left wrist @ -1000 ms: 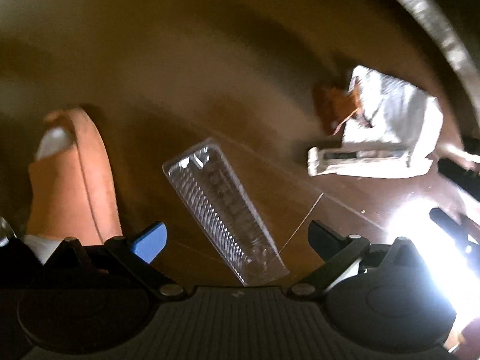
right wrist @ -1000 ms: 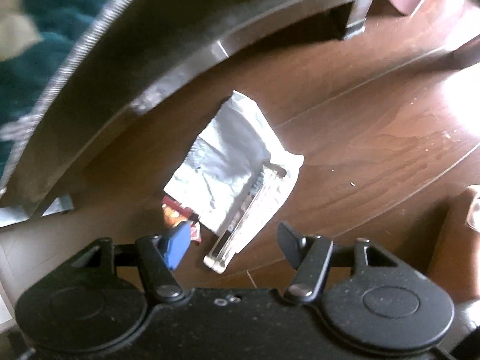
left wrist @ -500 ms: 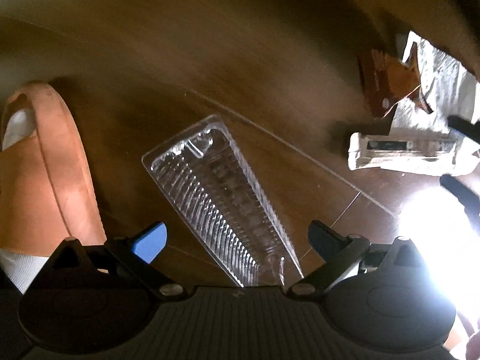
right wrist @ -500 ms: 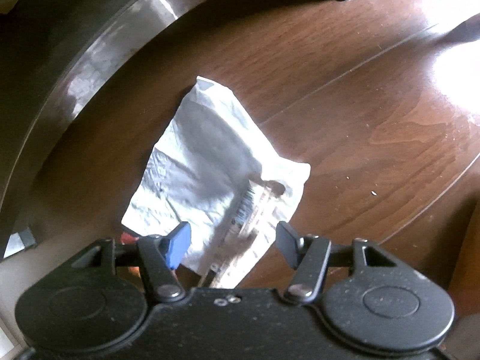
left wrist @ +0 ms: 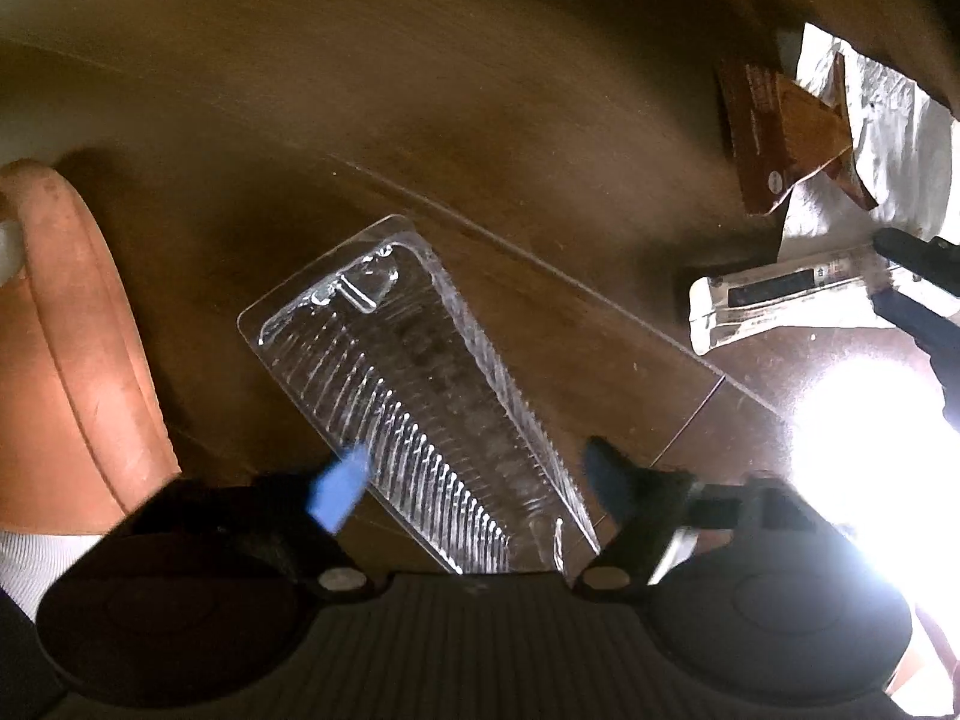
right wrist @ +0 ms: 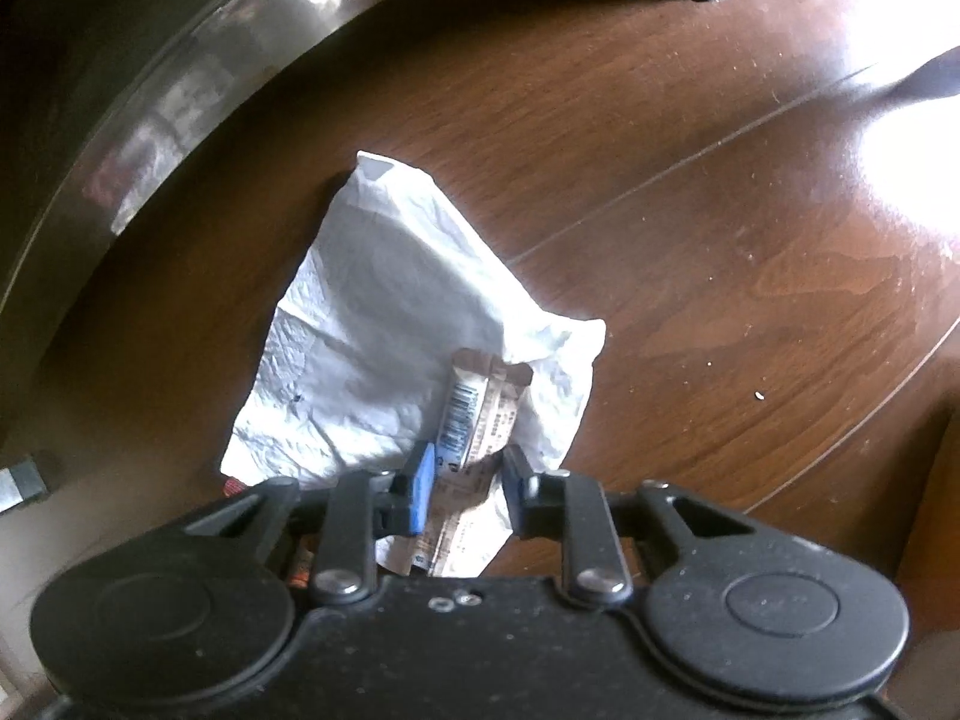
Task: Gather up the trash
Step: 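Lower the left tool to the clear plastic tray while the right tool closes on the white wrapper, then close the left tool on the clear plastic tray while the right tool holds the wrapper, then lift the tray and white wrapper out from under the chair to the teal bin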
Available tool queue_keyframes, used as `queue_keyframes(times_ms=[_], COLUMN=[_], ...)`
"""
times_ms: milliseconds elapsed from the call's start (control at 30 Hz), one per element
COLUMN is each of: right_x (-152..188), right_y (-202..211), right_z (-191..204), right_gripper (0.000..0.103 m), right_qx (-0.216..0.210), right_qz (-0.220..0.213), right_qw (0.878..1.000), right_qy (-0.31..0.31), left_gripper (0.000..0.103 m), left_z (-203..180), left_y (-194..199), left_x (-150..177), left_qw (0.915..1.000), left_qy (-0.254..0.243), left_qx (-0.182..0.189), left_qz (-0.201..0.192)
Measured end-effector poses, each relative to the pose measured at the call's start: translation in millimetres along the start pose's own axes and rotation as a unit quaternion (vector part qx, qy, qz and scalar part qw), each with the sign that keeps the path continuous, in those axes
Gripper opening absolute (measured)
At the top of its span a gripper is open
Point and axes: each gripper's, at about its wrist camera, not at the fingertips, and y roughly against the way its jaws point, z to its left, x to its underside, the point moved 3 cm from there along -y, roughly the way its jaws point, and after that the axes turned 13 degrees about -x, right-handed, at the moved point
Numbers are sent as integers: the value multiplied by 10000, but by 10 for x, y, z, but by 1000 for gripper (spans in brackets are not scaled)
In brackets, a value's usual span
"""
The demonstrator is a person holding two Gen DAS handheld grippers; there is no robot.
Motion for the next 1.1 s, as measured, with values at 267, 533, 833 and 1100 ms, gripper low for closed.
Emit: queue_keyframes(times_ms=[267, 533, 833, 1100], right_x=[70, 188, 447, 869], right_y=[179, 691, 1628, 2604], right_z=[-81, -98, -40, 130], right_gripper=[17, 14, 13, 12], right_qx=[-228, -372, -473, -448], right_qz=[45, -133, -565, -1258], right_qw=[9996, 9986, 9905, 9701], right_qy=[128, 361, 1159, 2029], left_gripper=[40, 35, 35, 35], left_z=[-62, -38, 14, 93], left_y=[117, 378, 1167, 2055], left_x=[0, 60, 353, 788], left_qw=[9998, 9987, 9917, 9709], left_qy=[-105, -325, -621, -1137], left_qx=[50, 79, 214, 350], left_qz=[-146, -390, -1101, -2078])
